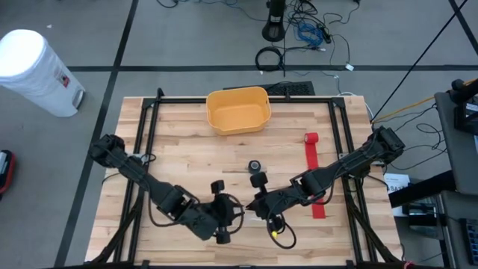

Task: Roll bandage
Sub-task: Open the transparent zip bag

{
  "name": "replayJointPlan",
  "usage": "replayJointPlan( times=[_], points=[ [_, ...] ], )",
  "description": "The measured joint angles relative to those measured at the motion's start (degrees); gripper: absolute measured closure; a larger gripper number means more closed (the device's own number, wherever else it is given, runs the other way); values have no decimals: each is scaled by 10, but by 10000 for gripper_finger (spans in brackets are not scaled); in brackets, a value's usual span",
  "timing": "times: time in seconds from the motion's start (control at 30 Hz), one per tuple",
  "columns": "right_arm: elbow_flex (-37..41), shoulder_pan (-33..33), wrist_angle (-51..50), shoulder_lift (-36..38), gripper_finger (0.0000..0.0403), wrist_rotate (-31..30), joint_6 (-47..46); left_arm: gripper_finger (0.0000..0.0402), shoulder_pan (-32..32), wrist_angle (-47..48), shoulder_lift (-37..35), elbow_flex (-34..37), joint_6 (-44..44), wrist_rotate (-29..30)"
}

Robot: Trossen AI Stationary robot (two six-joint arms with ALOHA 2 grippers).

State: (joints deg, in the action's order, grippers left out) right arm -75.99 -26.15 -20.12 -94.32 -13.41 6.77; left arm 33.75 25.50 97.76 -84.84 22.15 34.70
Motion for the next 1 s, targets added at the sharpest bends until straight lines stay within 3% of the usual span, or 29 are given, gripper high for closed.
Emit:
replayJointPlan(
  times=[0.43, 1.0],
  points=[
    [0, 6, 3, -2, 403, -2, -1, 304, -41, 56, 0, 0, 16, -88],
    [0, 6, 10, -2, 403, -8, 0, 307, -77, 93, 5, 0, -2, -135]
  ],
)
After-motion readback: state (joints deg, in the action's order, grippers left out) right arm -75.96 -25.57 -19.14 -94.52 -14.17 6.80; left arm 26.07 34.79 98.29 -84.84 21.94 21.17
